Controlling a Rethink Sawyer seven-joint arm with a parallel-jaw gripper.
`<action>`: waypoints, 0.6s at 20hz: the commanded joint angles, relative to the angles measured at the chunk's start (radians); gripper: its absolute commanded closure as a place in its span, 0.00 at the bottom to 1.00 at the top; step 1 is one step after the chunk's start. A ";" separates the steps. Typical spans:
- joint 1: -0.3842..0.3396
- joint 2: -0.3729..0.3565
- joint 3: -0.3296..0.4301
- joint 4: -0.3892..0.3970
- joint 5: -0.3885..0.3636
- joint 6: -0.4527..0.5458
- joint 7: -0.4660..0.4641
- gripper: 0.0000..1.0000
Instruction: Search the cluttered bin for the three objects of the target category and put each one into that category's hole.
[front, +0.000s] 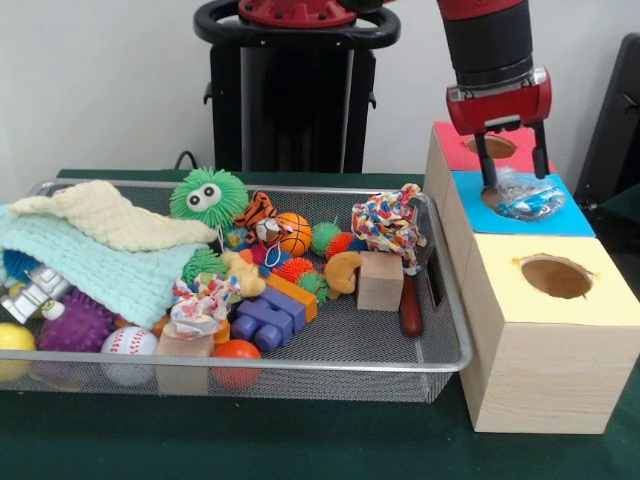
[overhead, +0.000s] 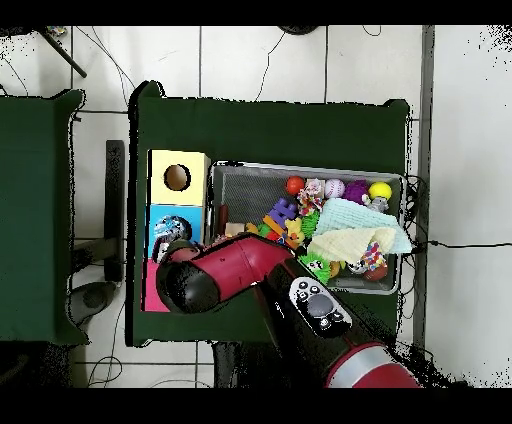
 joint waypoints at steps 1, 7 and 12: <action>-0.027 0.100 0.115 -0.006 -0.028 -0.062 -0.041 0.00; -0.032 0.090 0.112 0.001 -0.018 -0.025 -0.034 0.00; 0.006 0.029 0.027 -0.012 -0.035 0.014 -0.014 0.00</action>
